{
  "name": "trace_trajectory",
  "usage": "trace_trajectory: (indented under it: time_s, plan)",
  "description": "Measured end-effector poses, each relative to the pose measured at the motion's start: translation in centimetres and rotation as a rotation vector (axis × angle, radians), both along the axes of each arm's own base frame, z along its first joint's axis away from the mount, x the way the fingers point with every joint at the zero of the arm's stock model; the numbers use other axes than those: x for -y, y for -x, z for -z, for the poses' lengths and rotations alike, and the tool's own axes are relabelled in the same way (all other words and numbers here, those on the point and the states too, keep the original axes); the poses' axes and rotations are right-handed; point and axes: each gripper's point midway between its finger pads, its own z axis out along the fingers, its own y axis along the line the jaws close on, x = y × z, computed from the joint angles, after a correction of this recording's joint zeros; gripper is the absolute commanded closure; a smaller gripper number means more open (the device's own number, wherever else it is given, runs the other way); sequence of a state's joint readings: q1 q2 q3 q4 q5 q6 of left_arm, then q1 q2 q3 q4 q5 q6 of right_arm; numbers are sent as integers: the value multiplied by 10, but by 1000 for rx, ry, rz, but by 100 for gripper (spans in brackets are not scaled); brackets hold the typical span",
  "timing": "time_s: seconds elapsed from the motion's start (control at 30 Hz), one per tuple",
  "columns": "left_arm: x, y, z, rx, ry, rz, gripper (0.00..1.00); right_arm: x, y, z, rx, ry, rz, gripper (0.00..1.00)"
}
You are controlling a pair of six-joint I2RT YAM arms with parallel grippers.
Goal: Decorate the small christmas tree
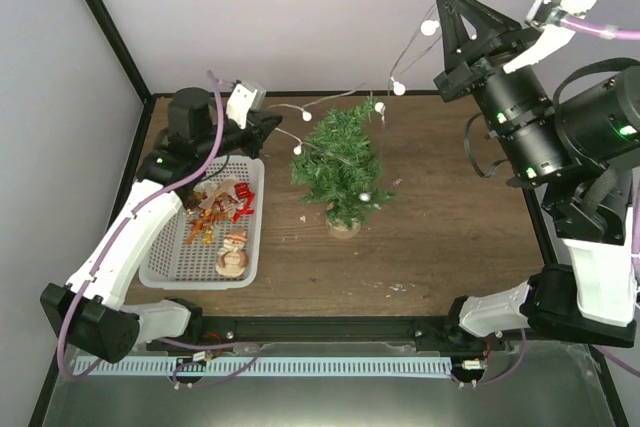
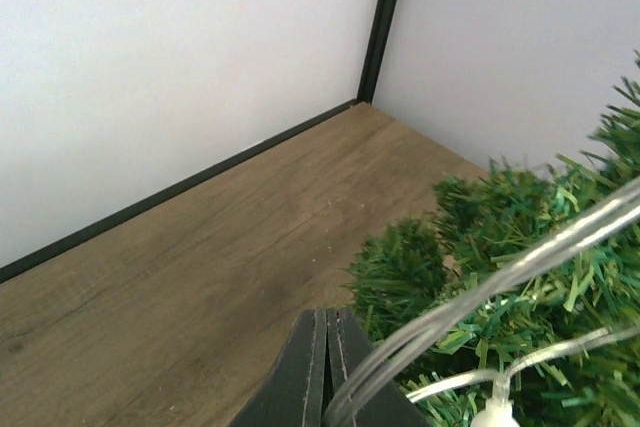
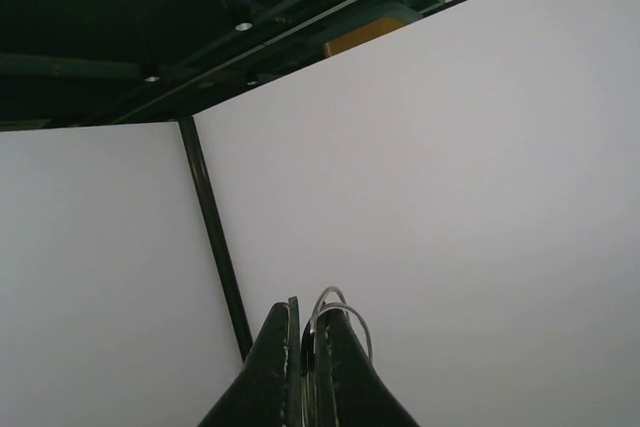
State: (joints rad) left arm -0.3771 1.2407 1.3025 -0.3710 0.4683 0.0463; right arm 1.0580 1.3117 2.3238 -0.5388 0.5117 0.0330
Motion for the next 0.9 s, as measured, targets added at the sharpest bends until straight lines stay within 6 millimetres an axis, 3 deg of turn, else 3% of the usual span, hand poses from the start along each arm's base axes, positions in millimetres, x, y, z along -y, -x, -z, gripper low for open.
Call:
trace_trajectory:
  time_s: [0.33, 0.73, 0.9]
  plan:
    - [6, -13, -1, -38, 77, 10, 100, -23, -39, 14, -14, 95, 118, 99]
    - [18, -40, 25, -164, 120, -2, 99, -9, -71, 26, -46, 122, 172, 99]
    - [19, -49, 31, -201, 137, -13, 99, -6, -84, 40, -79, 147, 178, 99]
